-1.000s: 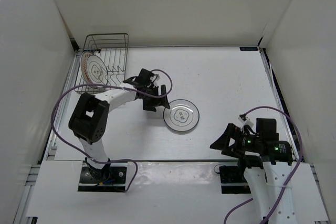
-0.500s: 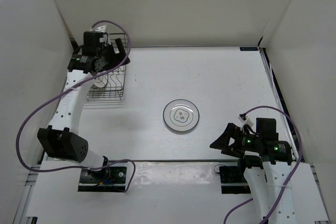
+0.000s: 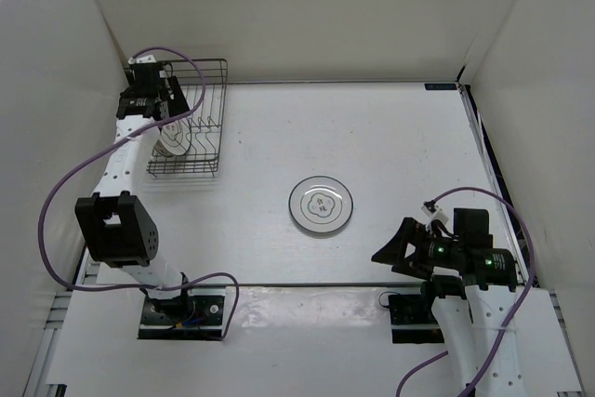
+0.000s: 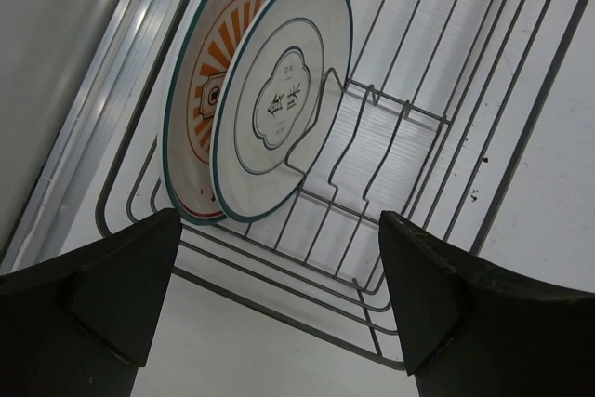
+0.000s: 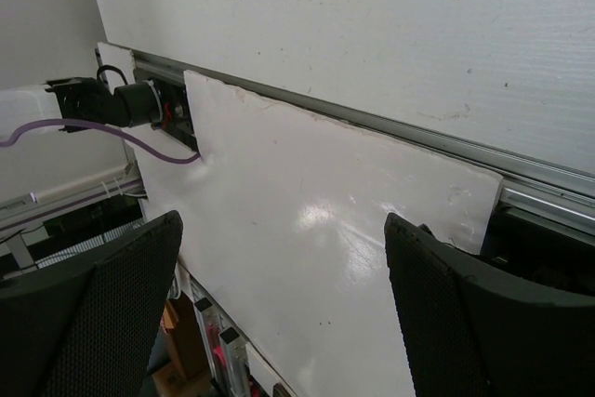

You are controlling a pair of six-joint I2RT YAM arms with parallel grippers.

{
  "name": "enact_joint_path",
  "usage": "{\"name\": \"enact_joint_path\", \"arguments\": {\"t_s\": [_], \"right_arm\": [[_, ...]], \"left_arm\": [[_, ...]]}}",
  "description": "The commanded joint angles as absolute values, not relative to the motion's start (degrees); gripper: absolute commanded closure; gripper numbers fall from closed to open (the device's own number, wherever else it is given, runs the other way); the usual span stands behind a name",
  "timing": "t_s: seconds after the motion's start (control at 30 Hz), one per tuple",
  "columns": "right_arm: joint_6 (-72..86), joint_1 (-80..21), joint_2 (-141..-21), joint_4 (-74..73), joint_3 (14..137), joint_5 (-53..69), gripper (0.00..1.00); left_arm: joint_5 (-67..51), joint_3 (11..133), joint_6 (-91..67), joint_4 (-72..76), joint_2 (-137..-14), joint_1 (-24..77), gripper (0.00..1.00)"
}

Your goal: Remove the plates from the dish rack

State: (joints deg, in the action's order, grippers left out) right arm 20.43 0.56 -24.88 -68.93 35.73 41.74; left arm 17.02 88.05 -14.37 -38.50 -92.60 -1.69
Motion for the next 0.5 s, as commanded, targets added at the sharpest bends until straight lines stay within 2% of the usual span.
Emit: {"name": "enact_joint_path", "arguments": {"t_s": [0.0, 0.27, 0.47], "right_arm": [[19.1, 0.2, -26.1, -67.6, 35.0, 42.5, 0.1], [18.6, 0.3, -26.6, -67.2, 34.9, 42.0, 0.1], [18.0, 0.3, -27.2, -68.0, 35.1, 41.5, 0.1]], "left_arm": [[20.5, 89.3, -11.4, -34.7, -91.6, -1.4, 0.03], [21.2, 88.7, -7.8, -33.2, -94.4, -1.9, 0.03], [17.6, 88.4, -10.1, -33.7, -97.7, -4.0, 0.04]]}}
